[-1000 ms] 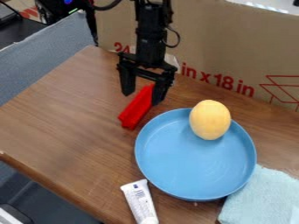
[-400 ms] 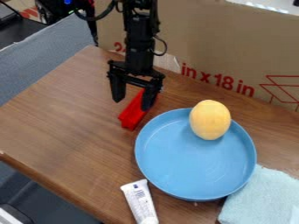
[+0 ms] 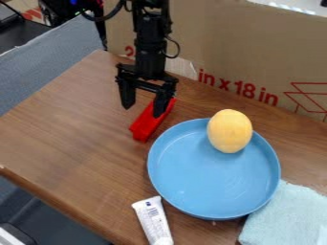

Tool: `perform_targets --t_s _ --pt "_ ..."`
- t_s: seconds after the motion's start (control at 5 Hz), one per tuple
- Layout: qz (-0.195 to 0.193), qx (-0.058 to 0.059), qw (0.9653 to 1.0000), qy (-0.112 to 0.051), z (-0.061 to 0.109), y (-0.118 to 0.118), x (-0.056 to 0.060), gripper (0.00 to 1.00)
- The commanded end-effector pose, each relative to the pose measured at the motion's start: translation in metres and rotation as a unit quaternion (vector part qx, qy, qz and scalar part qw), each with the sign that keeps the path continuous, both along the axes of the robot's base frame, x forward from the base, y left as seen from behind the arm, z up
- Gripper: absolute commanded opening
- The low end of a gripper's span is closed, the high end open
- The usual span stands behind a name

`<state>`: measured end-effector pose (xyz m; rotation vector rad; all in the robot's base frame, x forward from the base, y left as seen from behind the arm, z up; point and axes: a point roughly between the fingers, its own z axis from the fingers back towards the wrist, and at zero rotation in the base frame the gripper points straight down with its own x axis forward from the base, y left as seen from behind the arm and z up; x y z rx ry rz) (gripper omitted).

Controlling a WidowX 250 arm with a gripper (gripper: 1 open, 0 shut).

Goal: Put the red object on the blue plate

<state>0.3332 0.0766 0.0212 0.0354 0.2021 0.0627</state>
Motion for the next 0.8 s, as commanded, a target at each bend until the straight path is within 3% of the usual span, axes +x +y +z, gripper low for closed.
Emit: perform_targets --t_s 0.0,0.2,0.4,0.6 --pt "-0.004 0.009 0.9995 -0.030 0.022 -0.010 0.017 1.00" --pt "-0.006 0.009 0.9992 -0.037 0.024 -0.014 0.014 1.00" --pt "-0.008 0.007 0.9991 -0.041 0.011 -0.014 0.014 1.00" --pt "-0.005 -0.002 0.9994 -0.035 0.013 -0.011 0.023 1.00"
